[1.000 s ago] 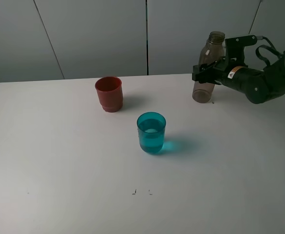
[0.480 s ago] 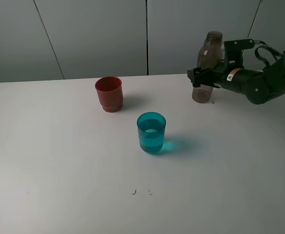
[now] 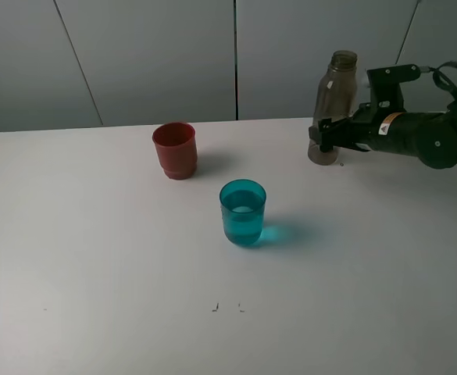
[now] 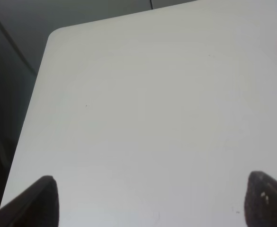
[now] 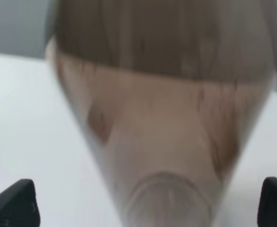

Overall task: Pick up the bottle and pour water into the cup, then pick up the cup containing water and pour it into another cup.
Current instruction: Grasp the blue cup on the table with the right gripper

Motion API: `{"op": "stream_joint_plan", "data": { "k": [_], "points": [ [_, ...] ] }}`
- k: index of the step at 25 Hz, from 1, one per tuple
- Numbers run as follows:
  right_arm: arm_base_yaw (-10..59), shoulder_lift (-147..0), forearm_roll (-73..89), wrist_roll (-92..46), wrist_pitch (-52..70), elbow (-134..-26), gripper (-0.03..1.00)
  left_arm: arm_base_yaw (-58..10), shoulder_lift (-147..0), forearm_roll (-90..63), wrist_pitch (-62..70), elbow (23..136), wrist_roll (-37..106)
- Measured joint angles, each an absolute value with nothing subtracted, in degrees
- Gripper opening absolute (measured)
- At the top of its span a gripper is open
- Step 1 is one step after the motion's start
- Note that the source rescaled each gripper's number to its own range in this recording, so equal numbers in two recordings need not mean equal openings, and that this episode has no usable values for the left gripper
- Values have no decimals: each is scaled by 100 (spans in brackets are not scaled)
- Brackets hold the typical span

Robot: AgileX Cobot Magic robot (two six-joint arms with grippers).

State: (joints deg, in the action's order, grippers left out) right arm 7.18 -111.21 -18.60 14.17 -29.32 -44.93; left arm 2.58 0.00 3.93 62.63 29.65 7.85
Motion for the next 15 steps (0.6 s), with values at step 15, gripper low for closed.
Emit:
{"op": "stream_joint_plan", "data": {
  "k": [15],
  "points": [
    [718, -9897, -4602, 1556, -3204, -2348, 100, 258, 0, 393, 6263, 2965, 785]
  ]
}}
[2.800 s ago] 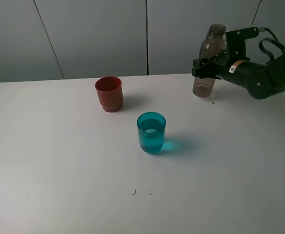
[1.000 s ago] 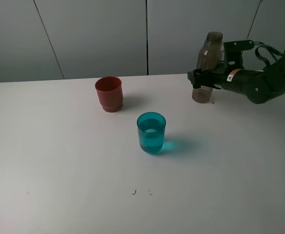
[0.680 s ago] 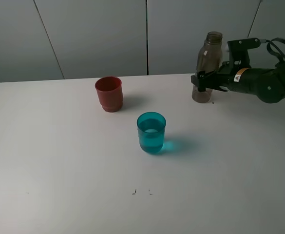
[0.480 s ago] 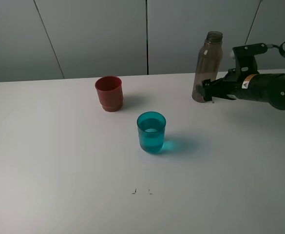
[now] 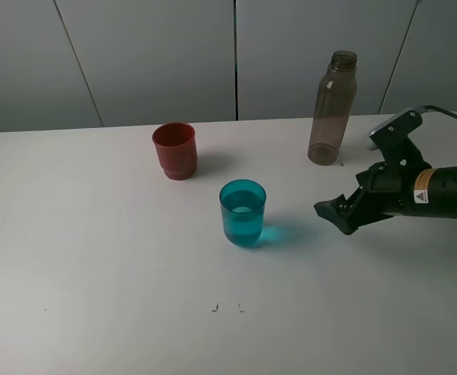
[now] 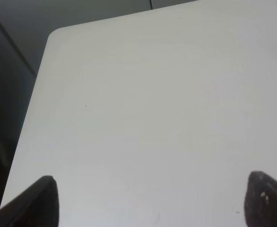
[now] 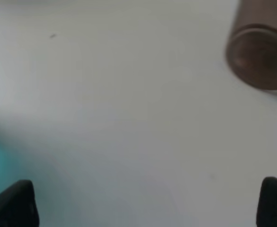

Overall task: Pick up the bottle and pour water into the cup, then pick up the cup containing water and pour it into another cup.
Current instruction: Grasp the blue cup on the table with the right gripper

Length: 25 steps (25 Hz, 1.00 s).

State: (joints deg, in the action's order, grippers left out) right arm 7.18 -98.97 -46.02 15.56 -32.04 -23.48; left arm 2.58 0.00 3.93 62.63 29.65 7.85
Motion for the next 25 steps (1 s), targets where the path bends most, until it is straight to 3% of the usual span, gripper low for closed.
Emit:
{"op": "stream_joint_plan", "data": {
  "k": [4, 25],
  "points": [
    [718, -9886, -5627, 1832, -3994, -2272, 100, 258, 0, 393, 6263, 2965, 785],
    [1064, -10451, -6214, 1973, -5199, -2272, 100, 258, 0, 393, 6263, 2965, 785]
  ]
}}
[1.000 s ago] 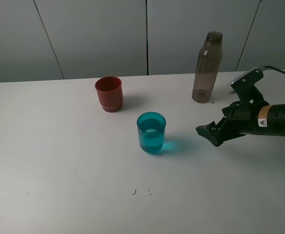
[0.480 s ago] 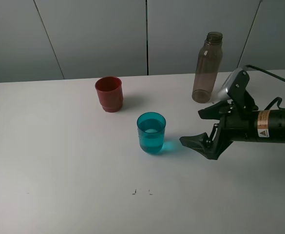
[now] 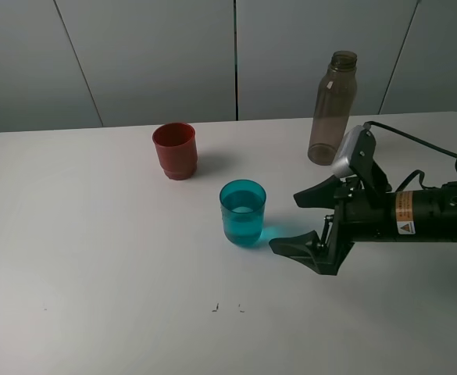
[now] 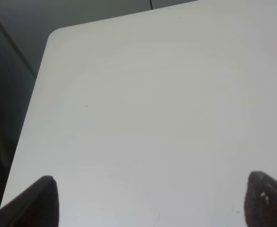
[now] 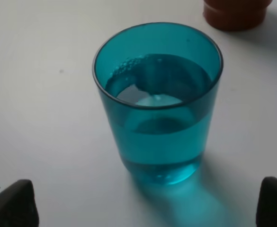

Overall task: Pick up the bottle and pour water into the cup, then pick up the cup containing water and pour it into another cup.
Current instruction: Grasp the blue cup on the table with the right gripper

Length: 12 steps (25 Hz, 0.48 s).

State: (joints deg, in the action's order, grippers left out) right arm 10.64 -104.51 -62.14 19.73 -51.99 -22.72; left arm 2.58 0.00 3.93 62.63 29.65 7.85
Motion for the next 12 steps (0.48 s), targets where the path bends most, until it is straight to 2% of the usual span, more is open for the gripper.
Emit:
{"op": "stream_joint_plan", "data": {
  "k": [12],
  "points": [
    [1197, -10451, -6233, 2339, -5066, -2272, 100, 258, 0, 393, 6263, 2965, 785]
  ]
}}
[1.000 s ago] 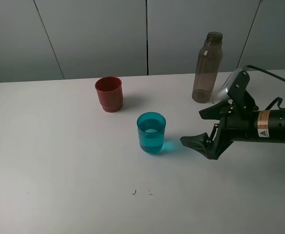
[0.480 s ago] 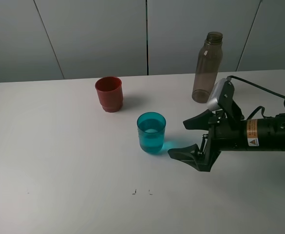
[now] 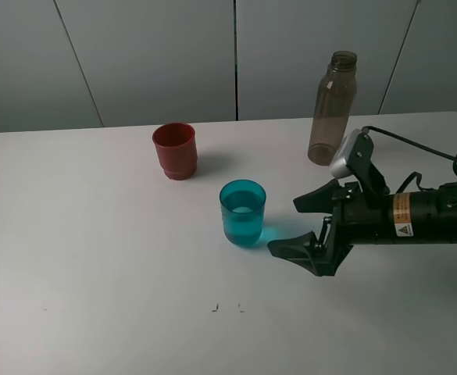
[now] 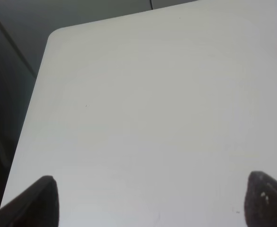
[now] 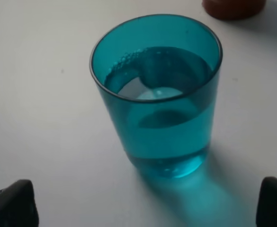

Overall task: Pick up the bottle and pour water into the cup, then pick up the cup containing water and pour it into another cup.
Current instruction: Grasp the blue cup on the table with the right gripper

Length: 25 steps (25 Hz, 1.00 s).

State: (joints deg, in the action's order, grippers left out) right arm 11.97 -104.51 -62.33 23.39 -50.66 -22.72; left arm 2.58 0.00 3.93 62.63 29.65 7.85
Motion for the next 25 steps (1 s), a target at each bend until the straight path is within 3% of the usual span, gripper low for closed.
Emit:
{"op": "stream_joint_plan", "data": {
  "k": [25],
  "points": [
    [1801, -11350, -5932, 2292, -4760, -3073, 100, 258, 0, 393, 6263, 2965, 785]
  ]
}}
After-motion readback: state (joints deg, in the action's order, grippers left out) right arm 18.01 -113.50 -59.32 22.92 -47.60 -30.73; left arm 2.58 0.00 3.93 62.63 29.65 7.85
